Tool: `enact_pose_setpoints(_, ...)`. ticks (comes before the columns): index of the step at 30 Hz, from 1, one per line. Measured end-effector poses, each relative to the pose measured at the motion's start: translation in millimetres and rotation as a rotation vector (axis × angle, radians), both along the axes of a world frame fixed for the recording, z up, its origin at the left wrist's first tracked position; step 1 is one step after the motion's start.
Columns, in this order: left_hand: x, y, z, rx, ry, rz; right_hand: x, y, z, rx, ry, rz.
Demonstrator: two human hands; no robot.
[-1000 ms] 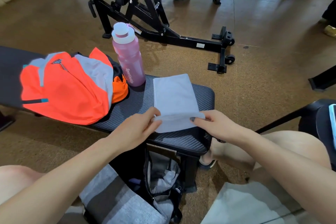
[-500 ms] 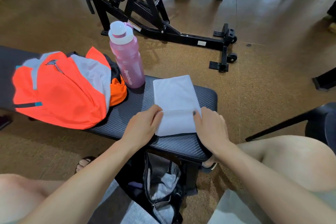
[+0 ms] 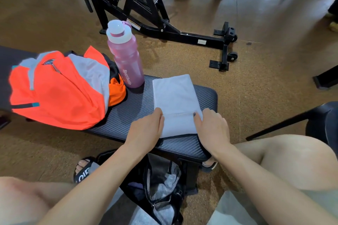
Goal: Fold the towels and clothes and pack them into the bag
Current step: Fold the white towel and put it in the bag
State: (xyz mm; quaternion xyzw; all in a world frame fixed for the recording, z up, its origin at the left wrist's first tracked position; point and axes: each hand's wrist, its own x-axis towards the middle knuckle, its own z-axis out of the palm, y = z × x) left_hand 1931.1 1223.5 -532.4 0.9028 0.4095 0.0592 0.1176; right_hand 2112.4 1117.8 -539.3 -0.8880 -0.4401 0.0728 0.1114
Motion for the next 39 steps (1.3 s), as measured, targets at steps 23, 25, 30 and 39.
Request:
enact_pose_setpoints(23, -0.8, 2.3, 18.9, 0.217, 0.159, -0.453, 17.3, -8.8, 18.2, 0.084, -0.245, 0.686)
enact_pose_setpoints(25, -2.3, 3.5, 23.7, 0.206, 0.124, -0.44, 18.3, -7.1, 21.9, 0.164, -0.139, 0.612)
enact_pose_setpoints(30, -14.7, 8.0, 41.2, -0.151, -0.173, -0.211, 16.0, -9.2, 44.0, 0.322, 0.193, 0.353)
enact_pose_setpoints(39, -15.4, 12.4, 18.5, -0.434, -0.27, 0.028, 11.4, 8.0, 32.0, 0.184, 0.606, 0.053)
